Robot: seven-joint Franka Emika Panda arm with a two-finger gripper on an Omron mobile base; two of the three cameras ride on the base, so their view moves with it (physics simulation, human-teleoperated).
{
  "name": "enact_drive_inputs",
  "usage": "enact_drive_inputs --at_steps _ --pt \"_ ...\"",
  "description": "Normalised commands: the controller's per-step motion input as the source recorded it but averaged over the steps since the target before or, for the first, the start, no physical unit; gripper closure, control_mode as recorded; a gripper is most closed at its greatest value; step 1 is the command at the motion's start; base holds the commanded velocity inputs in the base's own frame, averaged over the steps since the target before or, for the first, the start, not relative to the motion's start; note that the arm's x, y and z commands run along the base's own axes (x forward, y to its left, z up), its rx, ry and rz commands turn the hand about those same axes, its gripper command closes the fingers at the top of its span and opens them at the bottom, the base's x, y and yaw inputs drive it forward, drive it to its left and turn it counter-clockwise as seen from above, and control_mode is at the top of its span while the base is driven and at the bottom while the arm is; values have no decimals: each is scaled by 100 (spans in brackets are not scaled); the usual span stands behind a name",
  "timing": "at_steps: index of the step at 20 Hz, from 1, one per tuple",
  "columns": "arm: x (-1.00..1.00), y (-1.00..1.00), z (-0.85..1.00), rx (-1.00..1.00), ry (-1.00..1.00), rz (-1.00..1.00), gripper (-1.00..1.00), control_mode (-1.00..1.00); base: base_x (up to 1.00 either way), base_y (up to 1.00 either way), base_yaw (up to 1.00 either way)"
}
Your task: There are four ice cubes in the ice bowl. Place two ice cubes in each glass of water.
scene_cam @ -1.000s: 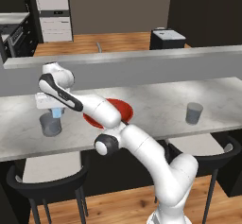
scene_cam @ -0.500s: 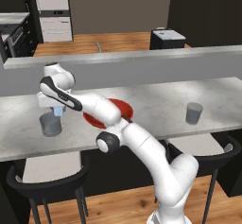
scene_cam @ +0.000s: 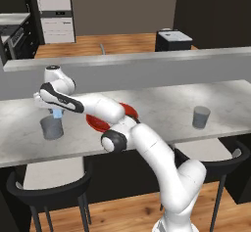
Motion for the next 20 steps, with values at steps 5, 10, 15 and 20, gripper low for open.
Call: enact_drive_inputs --at_steps 5,10,15,20 --pt "18 39 15 -4 0 0 100 -100 0 0 0" --pt "0 24 24 -4 0 0 100 -100 0 0 0" --pt "0 4 6 -5 0 0 100 -100 0 0 0" --pt "0 -11 2 -9 1 0 100 -100 0 0 0"
